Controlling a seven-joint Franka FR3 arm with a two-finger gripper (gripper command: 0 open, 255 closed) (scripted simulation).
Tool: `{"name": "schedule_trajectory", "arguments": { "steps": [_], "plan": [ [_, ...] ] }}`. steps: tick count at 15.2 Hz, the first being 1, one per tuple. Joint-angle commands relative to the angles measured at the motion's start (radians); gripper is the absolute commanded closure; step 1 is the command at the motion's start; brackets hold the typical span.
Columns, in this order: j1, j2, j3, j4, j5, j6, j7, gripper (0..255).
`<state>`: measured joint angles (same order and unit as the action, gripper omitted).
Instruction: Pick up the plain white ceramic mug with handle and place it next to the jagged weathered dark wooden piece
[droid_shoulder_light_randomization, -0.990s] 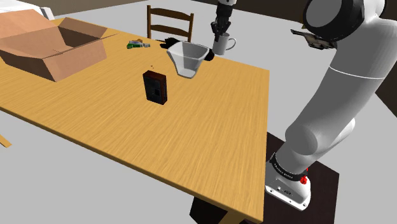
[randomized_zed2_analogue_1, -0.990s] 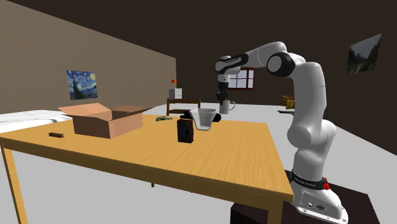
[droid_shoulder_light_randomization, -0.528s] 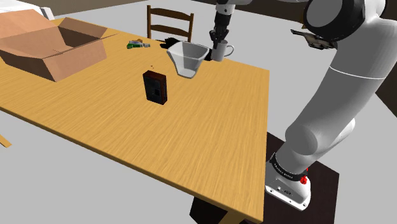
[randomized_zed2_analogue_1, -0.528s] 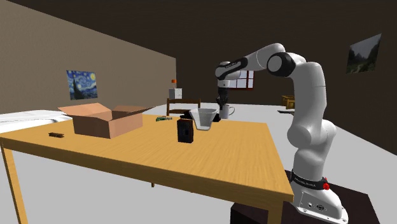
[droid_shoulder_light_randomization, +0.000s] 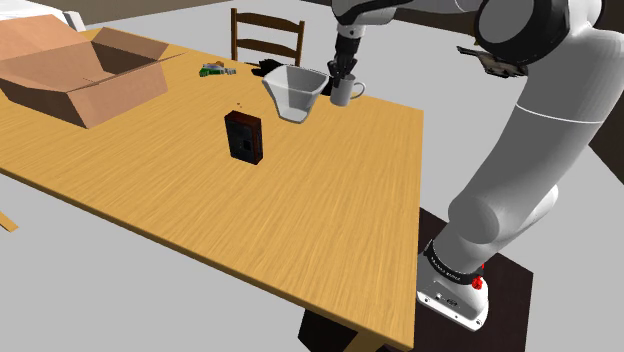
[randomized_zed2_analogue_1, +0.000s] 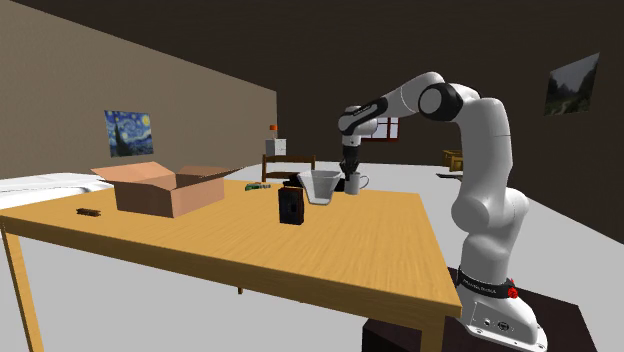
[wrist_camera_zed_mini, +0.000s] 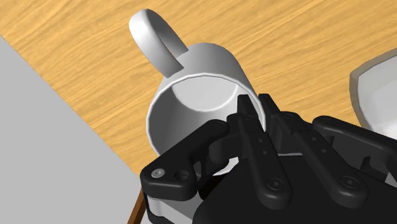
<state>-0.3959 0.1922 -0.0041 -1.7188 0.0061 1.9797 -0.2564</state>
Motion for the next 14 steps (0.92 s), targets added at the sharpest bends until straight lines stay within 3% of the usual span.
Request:
{"name": "schedule_trajectory", "arguments": {
  "steps": [1,7,8,14],
  "plan": [
    [0.001,0.000,0.000,-0.008,0.000,0.008,0.001,255],
    [0.001,0.000,0.000,-0.008,0.000,0.008,0.001,255],
    [0.001,0.000,0.000,-0.008,0.000,0.008,0.001,0],
    [0.001,-0.008,0.000,0.015,0.000,-0.023,0.001,0]
  ]
}}
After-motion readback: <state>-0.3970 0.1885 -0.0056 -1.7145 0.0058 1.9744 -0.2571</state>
